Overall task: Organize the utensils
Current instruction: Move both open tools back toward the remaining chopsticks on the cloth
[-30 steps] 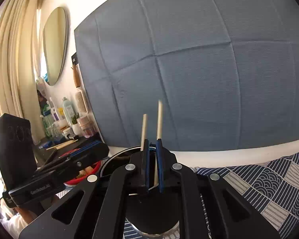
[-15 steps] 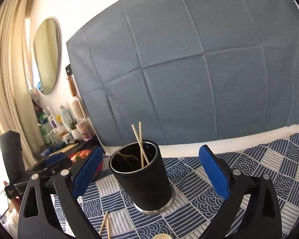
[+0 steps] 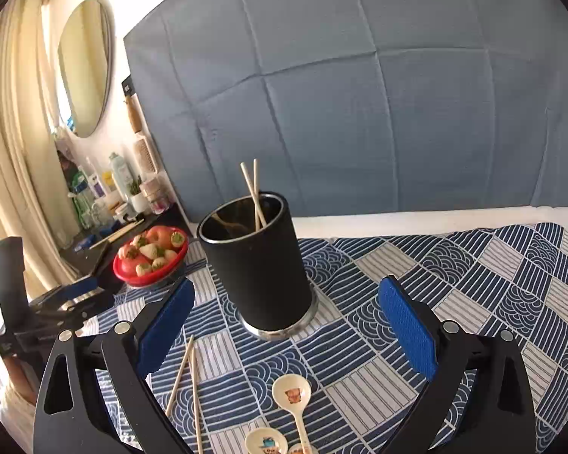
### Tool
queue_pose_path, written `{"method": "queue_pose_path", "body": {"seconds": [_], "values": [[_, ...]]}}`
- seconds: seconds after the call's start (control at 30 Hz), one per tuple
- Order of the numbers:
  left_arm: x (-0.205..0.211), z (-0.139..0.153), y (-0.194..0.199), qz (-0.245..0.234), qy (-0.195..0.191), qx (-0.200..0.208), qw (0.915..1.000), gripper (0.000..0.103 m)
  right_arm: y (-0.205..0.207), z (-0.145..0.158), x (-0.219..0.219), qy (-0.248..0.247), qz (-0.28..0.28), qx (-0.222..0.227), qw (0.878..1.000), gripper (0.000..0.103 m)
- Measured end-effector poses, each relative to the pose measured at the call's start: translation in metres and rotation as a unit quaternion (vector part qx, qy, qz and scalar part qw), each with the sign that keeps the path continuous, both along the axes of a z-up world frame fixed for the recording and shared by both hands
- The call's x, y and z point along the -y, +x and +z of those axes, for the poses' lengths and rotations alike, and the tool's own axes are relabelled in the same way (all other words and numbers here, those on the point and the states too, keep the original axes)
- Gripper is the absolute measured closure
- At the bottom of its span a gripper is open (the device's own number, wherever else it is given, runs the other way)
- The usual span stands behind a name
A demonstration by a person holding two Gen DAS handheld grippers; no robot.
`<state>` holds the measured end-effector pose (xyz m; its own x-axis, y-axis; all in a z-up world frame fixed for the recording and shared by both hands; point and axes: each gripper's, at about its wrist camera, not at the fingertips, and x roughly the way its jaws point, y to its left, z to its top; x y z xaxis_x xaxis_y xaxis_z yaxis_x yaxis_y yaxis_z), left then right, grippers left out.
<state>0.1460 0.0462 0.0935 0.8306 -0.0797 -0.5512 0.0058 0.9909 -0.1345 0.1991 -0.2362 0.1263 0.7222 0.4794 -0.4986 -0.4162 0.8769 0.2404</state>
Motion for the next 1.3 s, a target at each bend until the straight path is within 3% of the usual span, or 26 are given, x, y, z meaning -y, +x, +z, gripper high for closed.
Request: {"method": "queue_pose_path", "body": {"seconds": [0.27, 0.73, 0.9, 1.3], "values": [[-0.015, -0.020, -0.015, 0.016, -0.017, -0.019, 0.9995, 0.006, -0.017, -0.028, -0.029, -0.042, 0.037, -0.034, 0.998, 0.009], [-0.033, -0.040, -0.007, -0.010, -0.031, -0.062, 0.9976, 0.006, -0.030, -0.059, -0.099, -0.113, 0.089, -0.079, 0.986, 0.009], [-0.035, -0.056, 0.004, -0.035, -0.054, -0.085, 0.9943, 0.006, -0.031, -0.080, -0.117, -0.143, 0.115, -0.097, 0.978, 0.009], [-0.012, -0.074, 0.020, -0.053, -0.020, -0.134, 0.9894, 0.006, -0.031, -0.126, -0.149, -0.223, 0.182, -0.134, 0.948, 0.009]]}}
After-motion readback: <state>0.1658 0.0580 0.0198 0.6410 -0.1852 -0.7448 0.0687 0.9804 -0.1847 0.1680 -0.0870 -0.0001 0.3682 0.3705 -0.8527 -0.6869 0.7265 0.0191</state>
